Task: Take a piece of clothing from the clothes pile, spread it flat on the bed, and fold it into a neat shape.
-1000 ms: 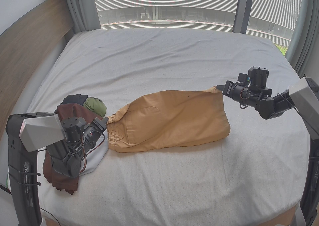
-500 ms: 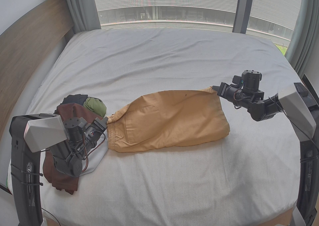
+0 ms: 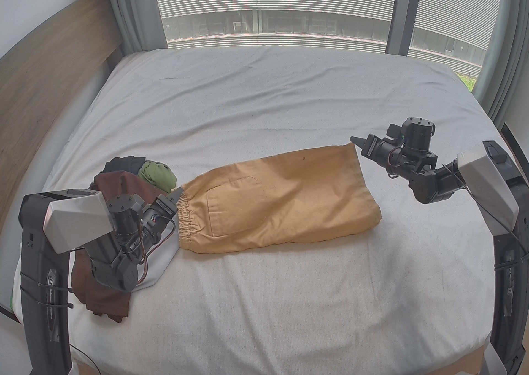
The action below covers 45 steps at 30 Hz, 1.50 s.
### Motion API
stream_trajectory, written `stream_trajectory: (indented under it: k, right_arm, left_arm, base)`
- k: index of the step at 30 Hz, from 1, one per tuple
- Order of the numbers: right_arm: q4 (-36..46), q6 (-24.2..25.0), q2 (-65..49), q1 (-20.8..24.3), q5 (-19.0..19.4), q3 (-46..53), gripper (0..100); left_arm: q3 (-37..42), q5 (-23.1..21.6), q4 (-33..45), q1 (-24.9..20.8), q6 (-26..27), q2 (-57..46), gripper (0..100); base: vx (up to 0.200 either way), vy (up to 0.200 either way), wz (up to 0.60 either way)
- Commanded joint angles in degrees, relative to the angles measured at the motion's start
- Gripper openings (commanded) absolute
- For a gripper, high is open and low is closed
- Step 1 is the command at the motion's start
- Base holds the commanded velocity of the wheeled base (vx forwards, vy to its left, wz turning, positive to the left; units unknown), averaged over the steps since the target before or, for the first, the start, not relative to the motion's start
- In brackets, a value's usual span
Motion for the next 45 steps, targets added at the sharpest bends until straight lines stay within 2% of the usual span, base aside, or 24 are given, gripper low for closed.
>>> stream_trajectory:
  k: [1,7,15,21,27,31,33,45]
  right_arm:
    - [-3.67,0.65,2.48,0.26,-1.46,-1.32,100]
    - [-5.34,0.65,1.86,0.08,-2.16,0.97,100]
    - [-7.19,0.65,-7.54,-0.01,-2.07,15.82,100]
    - [-16.5,0.74,-11.32,0.08,-2.07,29.97,100]
    - [-23.97,3.38,-12.9,-0.09,-1.72,38.24,100]
    - [-31.27,8.12,-14.49,0.08,-0.23,46.76,100]
    - [-32.94,8.21,-14.05,-0.09,0.12,47.2,100]
    - [-28.72,7.95,-13.43,-0.97,0.12,47.29,100]
  left_arm:
    - [-1.69,1.04,-0.1,1.06,0.11,0.53,100]
    - [-2.3,2.62,-0.1,0.71,-2.35,0.26,100]
    - [1.04,2.1,-0.1,0.45,-2.96,-3.34,100]
    - [8.07,-4.06,-0.1,-0.26,-2.79,-9.23,100]
    - [10.18,-4.67,-0.1,-0.78,-1.73,-10.81,100]
    - [11.85,-5.99,-0.1,-0.35,3.54,-11.87,100]
    - [12.38,-6.87,-0.1,-0.26,4.95,-11.87,100]
    - [14.22,-8.8,-0.19,0.45,5.91,-11.43,100]
  base:
    - [0.0,0.0,0.0]
    - [0.0,0.0,0.0]
    - [0.0,0.0,0.0]
    - [0.0,0.0,0.0]
    - [0.0,0.0,0.0]
    - [0.0,0.0,0.0]
    - [0.0,0.0,0.0]
    - [0.0,0.0,0.0]
